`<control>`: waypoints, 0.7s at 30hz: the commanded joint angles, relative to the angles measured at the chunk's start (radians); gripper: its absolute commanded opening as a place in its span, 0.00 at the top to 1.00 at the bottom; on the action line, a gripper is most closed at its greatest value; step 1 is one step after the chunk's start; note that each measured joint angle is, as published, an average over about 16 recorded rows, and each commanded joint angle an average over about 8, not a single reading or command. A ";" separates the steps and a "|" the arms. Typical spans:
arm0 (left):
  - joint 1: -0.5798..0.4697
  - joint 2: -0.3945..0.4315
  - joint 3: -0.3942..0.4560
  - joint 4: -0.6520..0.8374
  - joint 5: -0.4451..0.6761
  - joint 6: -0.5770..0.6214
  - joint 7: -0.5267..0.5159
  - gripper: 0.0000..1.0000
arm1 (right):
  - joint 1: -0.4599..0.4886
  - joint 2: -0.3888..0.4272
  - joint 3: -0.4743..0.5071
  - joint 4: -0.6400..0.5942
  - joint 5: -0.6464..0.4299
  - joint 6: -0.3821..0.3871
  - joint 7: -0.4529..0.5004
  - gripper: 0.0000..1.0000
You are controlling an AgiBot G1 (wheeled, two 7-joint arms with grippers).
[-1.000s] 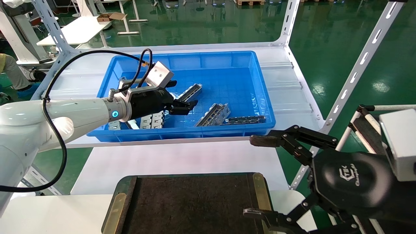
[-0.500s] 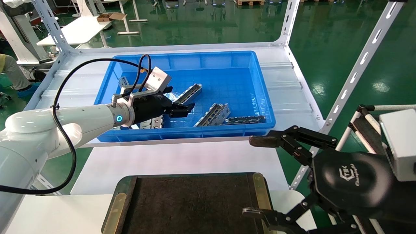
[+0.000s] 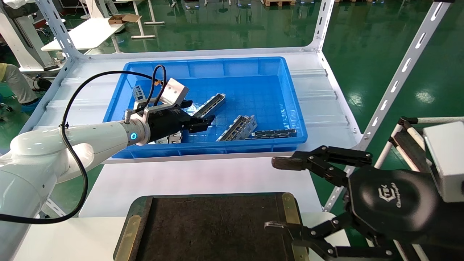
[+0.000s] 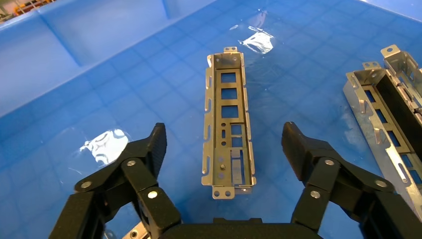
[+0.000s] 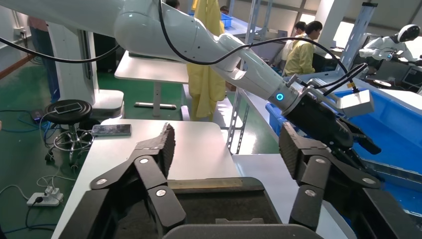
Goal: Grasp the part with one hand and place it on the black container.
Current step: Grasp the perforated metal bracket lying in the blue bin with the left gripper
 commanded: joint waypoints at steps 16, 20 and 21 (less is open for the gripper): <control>0.023 0.002 0.000 -0.010 -0.016 -0.002 -0.005 1.00 | 0.000 0.000 0.000 0.000 0.000 0.000 0.000 1.00; 0.024 0.003 0.003 -0.015 -0.017 0.001 -0.004 1.00 | 0.000 0.000 0.000 0.000 0.000 0.000 0.000 1.00; 0.024 0.003 0.003 -0.016 -0.017 0.002 -0.004 1.00 | 0.000 0.000 0.000 0.000 0.000 0.000 0.000 1.00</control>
